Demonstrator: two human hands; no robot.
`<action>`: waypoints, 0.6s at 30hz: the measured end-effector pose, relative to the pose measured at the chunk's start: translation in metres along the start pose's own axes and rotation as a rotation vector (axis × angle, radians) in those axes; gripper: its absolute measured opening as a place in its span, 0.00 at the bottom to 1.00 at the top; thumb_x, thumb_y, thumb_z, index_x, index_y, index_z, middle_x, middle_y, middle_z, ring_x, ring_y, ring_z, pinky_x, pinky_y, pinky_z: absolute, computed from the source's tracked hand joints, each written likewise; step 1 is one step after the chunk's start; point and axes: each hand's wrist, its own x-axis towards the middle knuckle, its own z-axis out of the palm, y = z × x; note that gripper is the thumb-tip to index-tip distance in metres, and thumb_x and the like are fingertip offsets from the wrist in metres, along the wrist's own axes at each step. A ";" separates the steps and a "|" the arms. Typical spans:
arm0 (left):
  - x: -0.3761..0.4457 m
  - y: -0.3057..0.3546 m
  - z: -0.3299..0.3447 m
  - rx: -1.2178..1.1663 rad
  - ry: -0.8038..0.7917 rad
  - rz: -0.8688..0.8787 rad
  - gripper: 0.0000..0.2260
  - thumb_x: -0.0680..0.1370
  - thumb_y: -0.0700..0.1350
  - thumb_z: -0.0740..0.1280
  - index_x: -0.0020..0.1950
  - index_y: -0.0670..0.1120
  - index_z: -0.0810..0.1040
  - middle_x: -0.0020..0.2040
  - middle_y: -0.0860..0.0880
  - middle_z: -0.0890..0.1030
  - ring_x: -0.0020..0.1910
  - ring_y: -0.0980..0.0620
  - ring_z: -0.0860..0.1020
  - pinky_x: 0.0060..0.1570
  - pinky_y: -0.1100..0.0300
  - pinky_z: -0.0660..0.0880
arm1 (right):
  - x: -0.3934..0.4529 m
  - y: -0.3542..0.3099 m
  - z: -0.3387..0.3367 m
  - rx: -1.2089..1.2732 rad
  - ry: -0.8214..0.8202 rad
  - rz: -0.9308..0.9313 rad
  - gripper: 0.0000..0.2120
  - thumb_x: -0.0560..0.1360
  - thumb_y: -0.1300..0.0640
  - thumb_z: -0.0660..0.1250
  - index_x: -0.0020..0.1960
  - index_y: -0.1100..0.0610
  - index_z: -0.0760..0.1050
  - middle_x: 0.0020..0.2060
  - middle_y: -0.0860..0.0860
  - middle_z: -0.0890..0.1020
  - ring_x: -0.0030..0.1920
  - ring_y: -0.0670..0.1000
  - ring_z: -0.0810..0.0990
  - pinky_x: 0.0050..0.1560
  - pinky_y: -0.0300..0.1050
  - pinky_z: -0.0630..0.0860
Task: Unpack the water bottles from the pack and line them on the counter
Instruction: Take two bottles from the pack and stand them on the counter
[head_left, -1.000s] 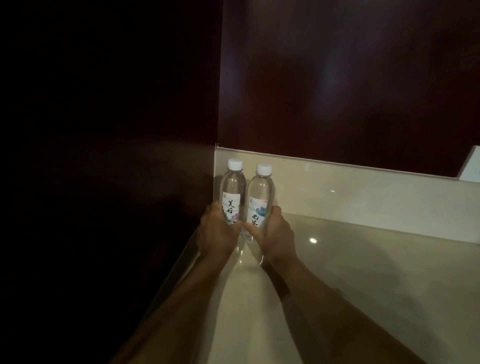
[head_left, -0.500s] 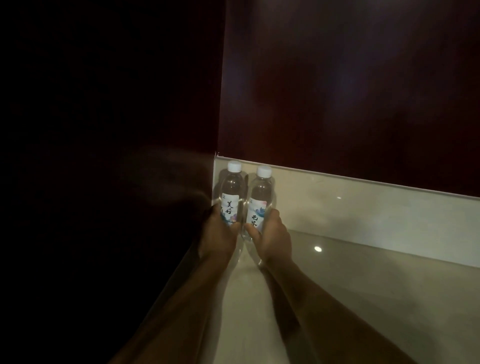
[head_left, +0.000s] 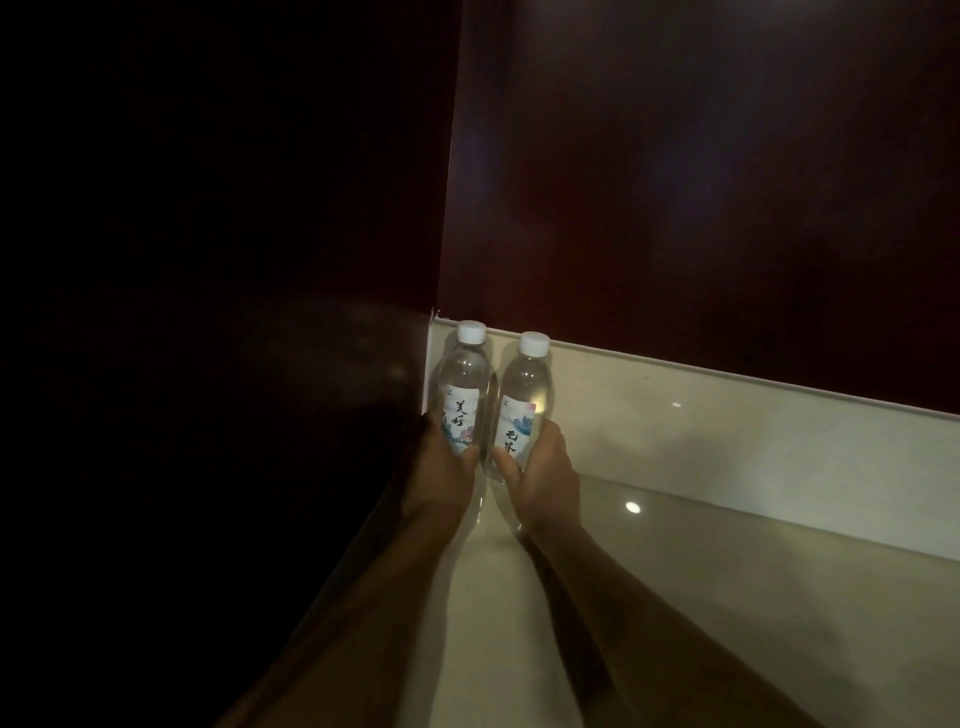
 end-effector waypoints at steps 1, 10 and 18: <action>0.001 -0.003 0.001 0.008 -0.006 -0.001 0.24 0.76 0.44 0.74 0.70 0.47 0.71 0.65 0.47 0.80 0.65 0.47 0.78 0.64 0.49 0.75 | -0.002 0.001 0.001 -0.008 0.012 -0.009 0.27 0.76 0.48 0.70 0.69 0.58 0.66 0.59 0.54 0.76 0.56 0.52 0.79 0.52 0.44 0.79; 0.006 -0.018 0.008 0.048 -0.041 -0.035 0.22 0.77 0.45 0.73 0.68 0.49 0.70 0.64 0.47 0.80 0.64 0.48 0.79 0.64 0.48 0.76 | -0.004 0.004 0.005 -0.068 0.026 -0.020 0.25 0.78 0.44 0.67 0.67 0.59 0.66 0.58 0.56 0.75 0.53 0.54 0.79 0.48 0.46 0.80; 0.003 -0.024 0.006 0.057 -0.116 -0.072 0.19 0.80 0.42 0.68 0.70 0.39 0.70 0.63 0.43 0.78 0.64 0.45 0.77 0.60 0.63 0.72 | -0.004 0.004 0.001 -0.010 -0.012 0.065 0.33 0.70 0.44 0.76 0.66 0.56 0.66 0.58 0.53 0.75 0.54 0.52 0.79 0.50 0.46 0.81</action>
